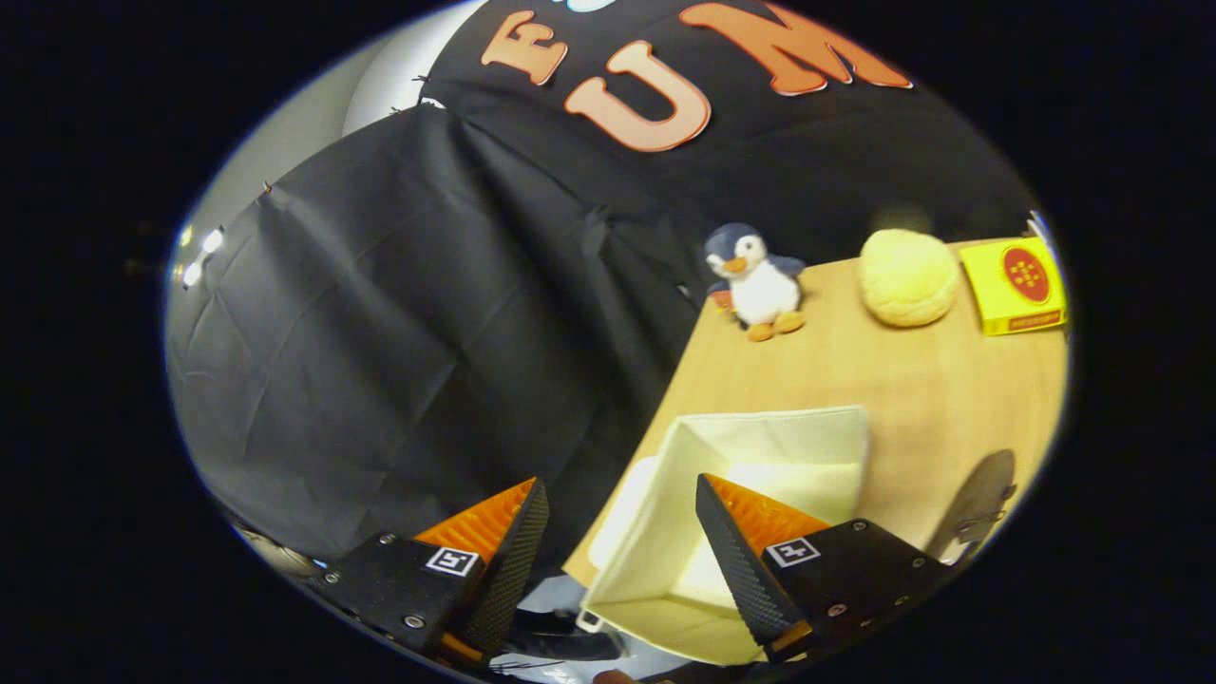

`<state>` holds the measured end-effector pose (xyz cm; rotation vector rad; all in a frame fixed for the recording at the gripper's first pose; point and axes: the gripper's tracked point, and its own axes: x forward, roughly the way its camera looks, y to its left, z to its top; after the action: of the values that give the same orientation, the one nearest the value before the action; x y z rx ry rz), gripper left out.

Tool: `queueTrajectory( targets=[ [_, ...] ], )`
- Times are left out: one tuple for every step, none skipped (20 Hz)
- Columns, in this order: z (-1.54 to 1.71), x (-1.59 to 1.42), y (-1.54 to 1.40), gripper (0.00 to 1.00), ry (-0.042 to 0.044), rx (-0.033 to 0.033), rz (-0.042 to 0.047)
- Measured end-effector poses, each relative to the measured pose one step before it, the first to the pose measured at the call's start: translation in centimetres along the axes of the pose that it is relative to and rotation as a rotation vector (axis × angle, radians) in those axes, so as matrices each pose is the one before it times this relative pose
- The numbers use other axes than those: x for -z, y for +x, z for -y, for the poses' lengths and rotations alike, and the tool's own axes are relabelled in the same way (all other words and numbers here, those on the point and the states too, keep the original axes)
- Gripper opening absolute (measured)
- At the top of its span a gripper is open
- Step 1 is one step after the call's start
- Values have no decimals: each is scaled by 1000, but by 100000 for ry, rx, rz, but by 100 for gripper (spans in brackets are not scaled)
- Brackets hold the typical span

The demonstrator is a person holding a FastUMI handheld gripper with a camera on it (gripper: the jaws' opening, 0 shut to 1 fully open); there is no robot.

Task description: Open the storage box then place both shoes into the box .Put the left shoe in first, then the right shoe, with the right side of both shoes facing outward in a uniform manner.

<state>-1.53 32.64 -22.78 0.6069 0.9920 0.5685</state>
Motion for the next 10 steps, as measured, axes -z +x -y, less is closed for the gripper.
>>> queueTrajectory(
  targets=[
    [2368,693,-1407,95,-2627,4560,720],
    [2390,801,-1167,95,-2418,4471,-174],
    [2463,1108,-964,95,-1526,4427,-510],
    [2215,952,-592,95,-762,4266,-1144],
    [2017,747,-411,95,-131,3922,-1005],
    [1818,832,-128,95,386,3871,-987],
    [1889,746,-110,95,591,3455,-667],
    [1488,442,14,95,365,3479,-1432],
    [1701,706,71,95,56,2926,-1295],
    [1614,729,97,95,-271,3024,-1045]
  ],
)
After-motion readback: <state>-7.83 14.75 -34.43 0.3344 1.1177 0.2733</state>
